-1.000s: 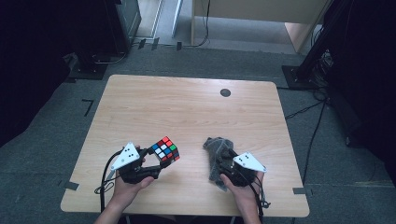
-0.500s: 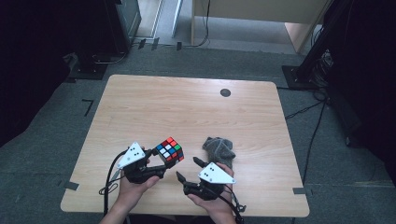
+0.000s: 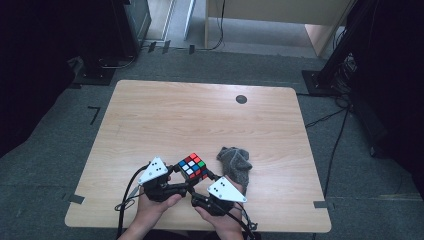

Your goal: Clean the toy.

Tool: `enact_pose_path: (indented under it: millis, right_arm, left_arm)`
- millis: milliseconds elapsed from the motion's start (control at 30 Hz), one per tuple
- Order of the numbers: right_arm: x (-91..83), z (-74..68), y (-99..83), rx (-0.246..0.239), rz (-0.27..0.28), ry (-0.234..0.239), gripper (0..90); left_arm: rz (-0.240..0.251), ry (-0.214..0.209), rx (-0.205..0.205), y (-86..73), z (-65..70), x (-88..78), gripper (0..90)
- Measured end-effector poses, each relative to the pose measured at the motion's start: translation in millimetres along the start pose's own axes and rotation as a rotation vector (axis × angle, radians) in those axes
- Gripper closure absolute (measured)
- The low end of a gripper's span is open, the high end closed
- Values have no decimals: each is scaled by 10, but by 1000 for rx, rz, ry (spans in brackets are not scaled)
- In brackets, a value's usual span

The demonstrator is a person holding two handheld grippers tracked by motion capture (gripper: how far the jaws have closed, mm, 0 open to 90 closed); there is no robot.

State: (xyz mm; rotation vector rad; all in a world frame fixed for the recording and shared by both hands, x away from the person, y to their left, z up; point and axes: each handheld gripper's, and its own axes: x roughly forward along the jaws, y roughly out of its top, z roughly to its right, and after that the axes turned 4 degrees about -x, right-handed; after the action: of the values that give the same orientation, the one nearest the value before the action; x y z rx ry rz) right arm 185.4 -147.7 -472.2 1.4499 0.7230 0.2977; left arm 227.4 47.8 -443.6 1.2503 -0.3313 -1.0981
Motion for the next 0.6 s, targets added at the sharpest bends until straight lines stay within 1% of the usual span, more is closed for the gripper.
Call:
enact_pose_path:
  millis: [100,167,233,267,333,400,467,500,567,600]
  right_arm:
    - [-1,-6,-8,-16,-4,-12,344]
    - [4,-2,-9,-10,-18,-12,346]
    - [7,22,-11,1,-31,3,347]
    - [8,37,-13,1,-42,11,347]
    - [2,69,-15,-5,-62,13,347]
    - [-14,134,-6,7,-84,17,347]
    - [-41,234,12,19,-107,21,347]
    - [-57,288,26,20,-124,24,347]
    - [-100,398,60,15,-157,20,347]
    - [-126,454,83,26,-173,30,347]
  left_arm:
    - [-2,-7,-13,-9,-16,10,339]
    - [-7,-12,-20,-9,-29,20,333]
    - [4,-27,-27,1,-41,12,283]
    - [11,-30,-24,12,-47,-2,273]
    - [40,-27,-16,44,-62,-52,250]
    - [71,-18,-3,83,-103,-128,232]
    - [96,0,30,103,-156,-199,230]
    - [98,14,59,99,-183,-224,231]
    - [85,35,126,69,-235,-242,231]
    - [71,49,164,44,-254,-236,232]
